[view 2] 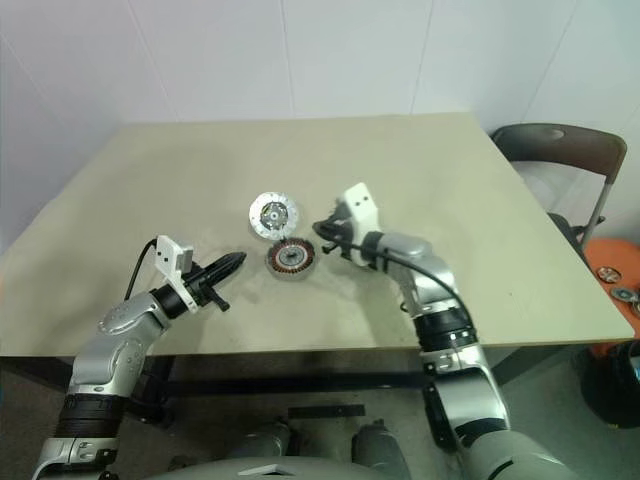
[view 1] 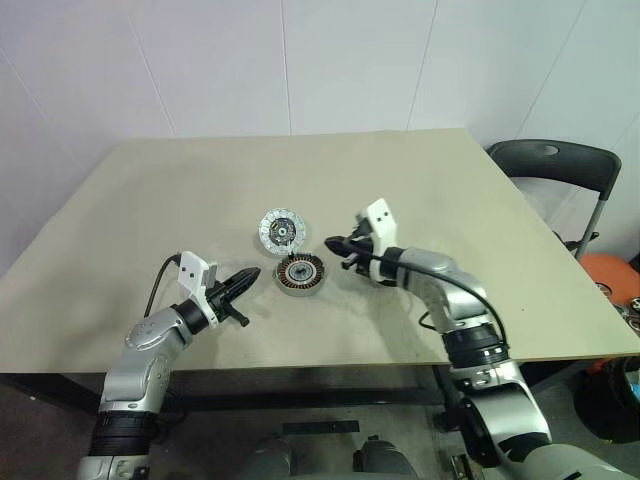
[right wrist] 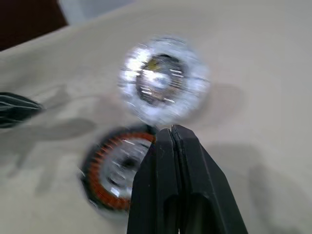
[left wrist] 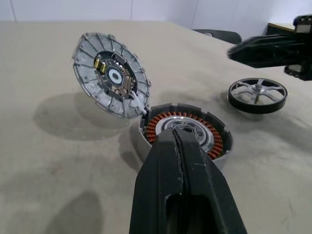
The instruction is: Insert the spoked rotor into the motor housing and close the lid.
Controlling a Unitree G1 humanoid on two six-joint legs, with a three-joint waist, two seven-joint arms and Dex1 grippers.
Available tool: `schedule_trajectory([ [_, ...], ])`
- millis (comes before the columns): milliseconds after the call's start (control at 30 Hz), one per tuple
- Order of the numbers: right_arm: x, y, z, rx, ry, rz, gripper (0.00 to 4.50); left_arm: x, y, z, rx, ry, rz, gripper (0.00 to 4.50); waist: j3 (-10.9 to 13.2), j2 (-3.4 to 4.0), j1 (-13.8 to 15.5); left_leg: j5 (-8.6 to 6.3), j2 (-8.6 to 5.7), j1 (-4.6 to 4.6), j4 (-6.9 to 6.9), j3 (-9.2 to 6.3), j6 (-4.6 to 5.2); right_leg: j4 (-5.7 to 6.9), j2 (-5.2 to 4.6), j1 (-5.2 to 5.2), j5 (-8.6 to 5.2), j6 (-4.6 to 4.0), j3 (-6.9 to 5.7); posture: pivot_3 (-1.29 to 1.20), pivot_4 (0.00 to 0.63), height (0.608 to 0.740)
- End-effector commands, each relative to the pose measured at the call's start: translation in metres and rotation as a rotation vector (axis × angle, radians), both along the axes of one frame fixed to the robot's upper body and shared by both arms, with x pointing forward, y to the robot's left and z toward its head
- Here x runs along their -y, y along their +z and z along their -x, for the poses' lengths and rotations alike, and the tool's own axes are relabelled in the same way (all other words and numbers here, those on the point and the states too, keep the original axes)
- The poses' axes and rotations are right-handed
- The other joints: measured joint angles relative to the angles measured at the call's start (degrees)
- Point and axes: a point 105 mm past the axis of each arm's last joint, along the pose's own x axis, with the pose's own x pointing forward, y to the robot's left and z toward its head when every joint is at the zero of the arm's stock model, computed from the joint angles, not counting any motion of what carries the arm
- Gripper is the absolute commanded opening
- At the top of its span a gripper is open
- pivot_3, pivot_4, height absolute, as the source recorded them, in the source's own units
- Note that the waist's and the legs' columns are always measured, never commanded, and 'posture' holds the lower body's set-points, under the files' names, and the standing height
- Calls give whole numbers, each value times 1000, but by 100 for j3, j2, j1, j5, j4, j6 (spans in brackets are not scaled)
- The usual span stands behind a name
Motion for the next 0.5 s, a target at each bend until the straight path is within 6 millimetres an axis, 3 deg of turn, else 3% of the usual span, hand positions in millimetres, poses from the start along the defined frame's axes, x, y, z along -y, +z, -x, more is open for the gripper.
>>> schedule_trajectory([
  [33,-20,13,-4,118,17,50,39,-1,13,-4,59,-3,-6,0,0,0,17,0,-1,0,0,0,0,-1,-1,-1,0,0,0,0,0,740],
  [233,-45,-8,-5,194,46,201,39,-2,13,-5,62,4,-6,0,0,0,11,0,-3,6,0,-2,0,-1,0,-4,0,0,-2,0,0,740],
  [500,-59,-20,-1,254,99,294,39,-2,17,-4,68,9,-9,0,0,0,0,0,-3,9,-1,-3,-1,1,2,-4,1,0,-2,0,0,740],
])
